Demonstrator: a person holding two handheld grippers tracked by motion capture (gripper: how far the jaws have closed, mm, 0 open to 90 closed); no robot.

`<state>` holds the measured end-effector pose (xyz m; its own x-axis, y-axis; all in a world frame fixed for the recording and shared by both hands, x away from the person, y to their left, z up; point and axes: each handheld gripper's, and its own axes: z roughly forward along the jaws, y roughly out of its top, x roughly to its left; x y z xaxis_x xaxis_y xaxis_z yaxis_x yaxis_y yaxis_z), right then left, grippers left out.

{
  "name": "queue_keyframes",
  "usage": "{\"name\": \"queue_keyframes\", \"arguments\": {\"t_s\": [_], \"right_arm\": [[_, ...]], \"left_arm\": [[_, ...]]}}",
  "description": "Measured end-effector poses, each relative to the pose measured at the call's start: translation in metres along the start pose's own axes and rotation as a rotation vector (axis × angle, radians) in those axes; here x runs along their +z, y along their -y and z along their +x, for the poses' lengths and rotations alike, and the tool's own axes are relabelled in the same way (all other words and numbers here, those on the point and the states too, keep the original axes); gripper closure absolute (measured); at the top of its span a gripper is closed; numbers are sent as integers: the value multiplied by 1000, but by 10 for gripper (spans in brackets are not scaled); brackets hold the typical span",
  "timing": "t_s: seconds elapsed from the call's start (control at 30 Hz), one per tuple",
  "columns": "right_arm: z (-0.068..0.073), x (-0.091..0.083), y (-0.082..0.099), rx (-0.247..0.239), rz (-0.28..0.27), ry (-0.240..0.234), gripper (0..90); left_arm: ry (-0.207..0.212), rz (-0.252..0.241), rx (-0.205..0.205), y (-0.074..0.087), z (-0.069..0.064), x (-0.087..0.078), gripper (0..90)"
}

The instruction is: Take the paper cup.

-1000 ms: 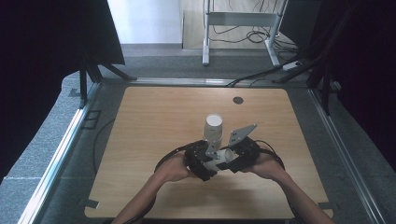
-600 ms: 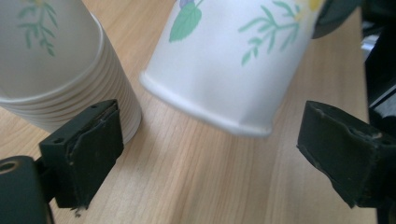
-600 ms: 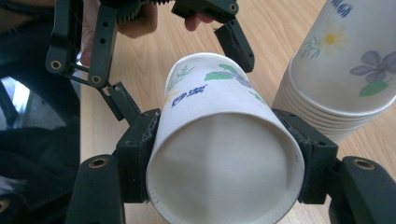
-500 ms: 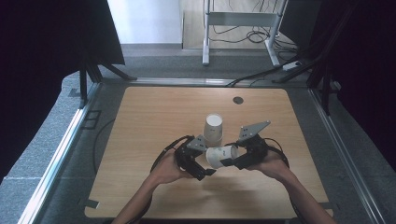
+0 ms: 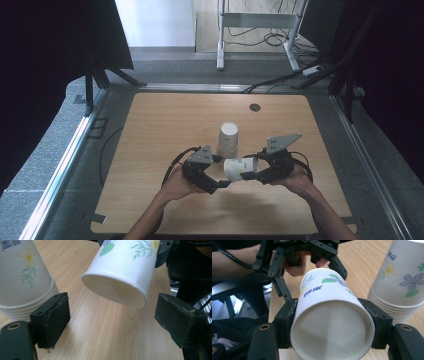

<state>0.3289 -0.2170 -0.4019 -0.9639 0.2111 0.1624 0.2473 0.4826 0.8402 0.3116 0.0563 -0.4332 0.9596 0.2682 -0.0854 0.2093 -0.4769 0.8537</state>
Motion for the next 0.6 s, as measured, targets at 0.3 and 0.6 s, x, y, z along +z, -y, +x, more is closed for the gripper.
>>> {"name": "queue_keyframes", "arguments": {"t_s": [0.3,0.6], "right_arm": [[4,1,8,-23,-37,-57,365],[4,3,10,-35,-43,-90,365]], "left_arm": [[40,-20,41,3,-5,8,136],[80,-52,74,4,-7,9,246]]}}
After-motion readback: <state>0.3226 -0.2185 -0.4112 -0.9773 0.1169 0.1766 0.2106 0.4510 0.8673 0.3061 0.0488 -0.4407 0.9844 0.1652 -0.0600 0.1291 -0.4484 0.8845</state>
